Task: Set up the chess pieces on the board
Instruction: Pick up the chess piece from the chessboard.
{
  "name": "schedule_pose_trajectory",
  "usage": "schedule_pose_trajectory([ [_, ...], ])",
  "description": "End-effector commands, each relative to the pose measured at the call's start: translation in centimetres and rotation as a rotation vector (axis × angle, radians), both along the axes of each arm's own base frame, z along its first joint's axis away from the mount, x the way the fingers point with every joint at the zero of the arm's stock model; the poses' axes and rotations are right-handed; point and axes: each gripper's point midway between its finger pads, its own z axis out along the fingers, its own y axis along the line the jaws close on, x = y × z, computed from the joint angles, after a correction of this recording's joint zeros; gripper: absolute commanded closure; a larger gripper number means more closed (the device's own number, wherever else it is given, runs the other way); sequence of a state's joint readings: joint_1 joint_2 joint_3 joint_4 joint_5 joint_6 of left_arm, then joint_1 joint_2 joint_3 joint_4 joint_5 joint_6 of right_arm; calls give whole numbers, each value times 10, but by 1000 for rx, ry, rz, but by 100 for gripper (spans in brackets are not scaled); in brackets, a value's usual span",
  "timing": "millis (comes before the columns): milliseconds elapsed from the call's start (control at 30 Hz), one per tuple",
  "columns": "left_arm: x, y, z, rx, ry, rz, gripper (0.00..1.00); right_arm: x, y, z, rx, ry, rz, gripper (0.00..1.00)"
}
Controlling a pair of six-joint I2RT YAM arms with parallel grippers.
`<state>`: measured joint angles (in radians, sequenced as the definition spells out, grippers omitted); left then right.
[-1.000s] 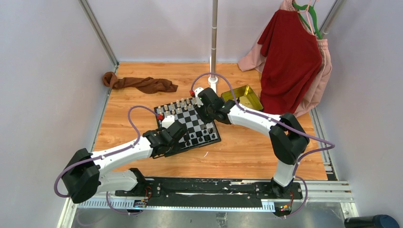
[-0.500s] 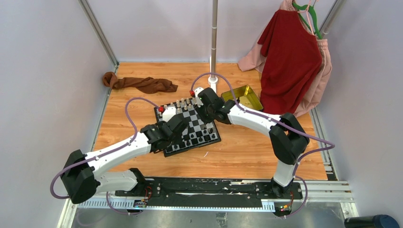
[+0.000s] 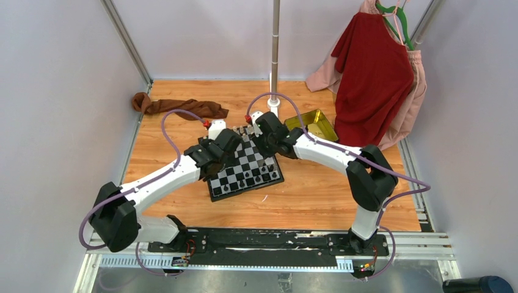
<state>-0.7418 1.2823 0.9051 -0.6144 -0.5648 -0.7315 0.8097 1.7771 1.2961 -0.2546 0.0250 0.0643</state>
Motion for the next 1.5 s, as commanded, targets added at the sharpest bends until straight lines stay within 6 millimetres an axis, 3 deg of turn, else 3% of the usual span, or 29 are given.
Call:
schedule_pose_trajectory([
  [0,22,14,-1,-29,-31,45,44,3,-10,8,15,1,-30,67],
  [167,39,26,-11,-63,-10,93,48,4,-13,6,14,6,-39,67],
  [500,55,22,-38,-141,78,134,60,6,-13,0,7,15,-42,67],
  [833,62,20,-50,-154,125,138,61,8,-15,-3,5,22,-51,67],
  [1467,68,25,-42,-163,106,142,65,12,-14,-7,2,28,-55,67],
])
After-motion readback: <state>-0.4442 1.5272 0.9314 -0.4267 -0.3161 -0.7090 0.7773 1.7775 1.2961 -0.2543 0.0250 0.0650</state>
